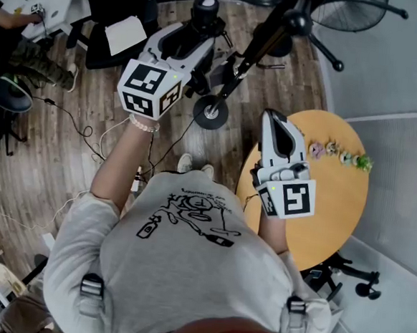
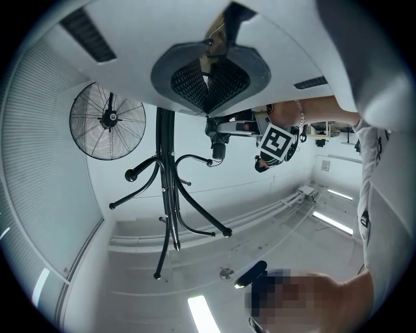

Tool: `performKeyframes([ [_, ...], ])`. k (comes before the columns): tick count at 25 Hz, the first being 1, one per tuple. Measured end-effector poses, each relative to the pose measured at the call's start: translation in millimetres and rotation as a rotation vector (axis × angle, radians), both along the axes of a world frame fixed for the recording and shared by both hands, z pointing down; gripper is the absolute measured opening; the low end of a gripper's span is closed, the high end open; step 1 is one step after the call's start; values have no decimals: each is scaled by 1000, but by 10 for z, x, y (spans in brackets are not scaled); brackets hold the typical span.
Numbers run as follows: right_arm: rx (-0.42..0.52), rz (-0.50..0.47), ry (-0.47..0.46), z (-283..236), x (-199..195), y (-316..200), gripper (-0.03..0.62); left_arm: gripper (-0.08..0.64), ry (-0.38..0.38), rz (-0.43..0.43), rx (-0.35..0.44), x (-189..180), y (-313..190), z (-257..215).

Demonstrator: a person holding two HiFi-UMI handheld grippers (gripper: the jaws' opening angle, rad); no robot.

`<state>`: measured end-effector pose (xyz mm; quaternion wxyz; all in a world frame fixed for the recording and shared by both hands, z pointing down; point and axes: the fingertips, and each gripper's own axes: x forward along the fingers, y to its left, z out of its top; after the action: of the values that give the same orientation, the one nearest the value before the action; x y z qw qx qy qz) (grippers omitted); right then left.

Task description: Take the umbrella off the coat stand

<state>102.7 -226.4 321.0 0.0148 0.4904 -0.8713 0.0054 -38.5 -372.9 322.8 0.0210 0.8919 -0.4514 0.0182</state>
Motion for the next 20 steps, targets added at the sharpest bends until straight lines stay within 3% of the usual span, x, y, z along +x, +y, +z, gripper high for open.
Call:
performKeyframes([
  [20, -2, 7, -4, -4, -3, -46, 15, 214, 12, -29, -8, -263, 180, 70],
])
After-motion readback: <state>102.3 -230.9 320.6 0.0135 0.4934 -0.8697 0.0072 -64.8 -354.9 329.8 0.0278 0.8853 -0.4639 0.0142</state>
